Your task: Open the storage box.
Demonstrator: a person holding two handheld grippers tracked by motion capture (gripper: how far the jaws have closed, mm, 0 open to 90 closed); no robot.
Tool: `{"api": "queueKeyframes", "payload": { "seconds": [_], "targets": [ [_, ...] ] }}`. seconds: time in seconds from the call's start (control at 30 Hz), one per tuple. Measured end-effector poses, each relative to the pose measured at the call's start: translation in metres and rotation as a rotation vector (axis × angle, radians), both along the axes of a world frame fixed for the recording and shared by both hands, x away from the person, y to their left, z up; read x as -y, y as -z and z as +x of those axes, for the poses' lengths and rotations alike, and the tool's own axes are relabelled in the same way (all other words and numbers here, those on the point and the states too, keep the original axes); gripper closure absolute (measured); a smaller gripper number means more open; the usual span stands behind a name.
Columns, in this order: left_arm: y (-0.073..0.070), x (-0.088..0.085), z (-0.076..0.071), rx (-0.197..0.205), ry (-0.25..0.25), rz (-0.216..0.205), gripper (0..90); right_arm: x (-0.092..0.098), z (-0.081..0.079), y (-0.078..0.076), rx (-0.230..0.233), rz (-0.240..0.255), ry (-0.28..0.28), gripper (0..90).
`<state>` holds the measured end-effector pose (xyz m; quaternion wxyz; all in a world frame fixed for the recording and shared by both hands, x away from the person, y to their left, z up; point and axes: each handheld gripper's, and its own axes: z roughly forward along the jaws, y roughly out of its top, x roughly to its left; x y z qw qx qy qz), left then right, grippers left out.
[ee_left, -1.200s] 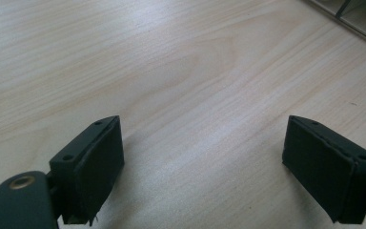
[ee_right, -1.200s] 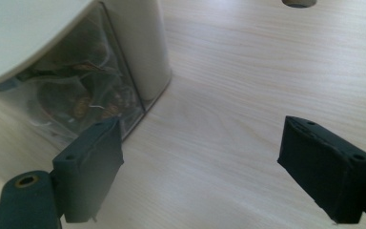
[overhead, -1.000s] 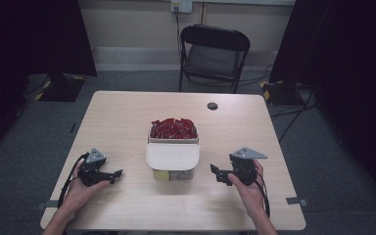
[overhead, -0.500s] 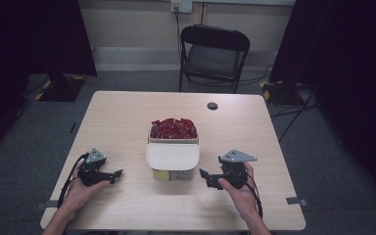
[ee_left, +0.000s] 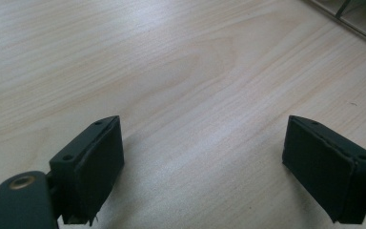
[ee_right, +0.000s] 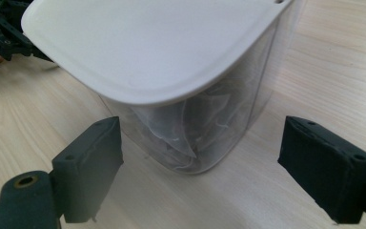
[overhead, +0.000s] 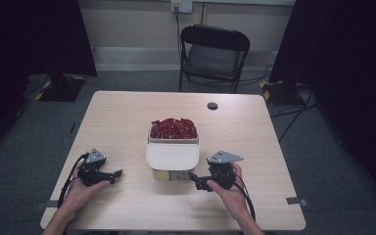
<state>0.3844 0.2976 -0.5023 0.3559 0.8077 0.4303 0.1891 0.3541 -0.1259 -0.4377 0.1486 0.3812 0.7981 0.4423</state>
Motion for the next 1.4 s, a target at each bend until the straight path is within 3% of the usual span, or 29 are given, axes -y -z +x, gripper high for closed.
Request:
{"api": "queueKeyframes", "payload": {
  "seconds": [0.3,0.47,1.4],
  "targets": [
    [0.000,0.000,0.000,0.000,0.000,0.001,13.4,-0.012,0.008,0.002,0.004,-0.020,-0.018,14.2],
    [0.000,0.000,0.000,0.000,0.000,0.001,13.4,-0.015,0.010,0.007,-0.007,-0.005,-0.012,14.2],
    [0.000,0.000,0.000,0.000,0.000,0.000,13.4,-0.012,0.011,-0.002,-0.010,0.029,-0.001,13.5]
  ]
}}
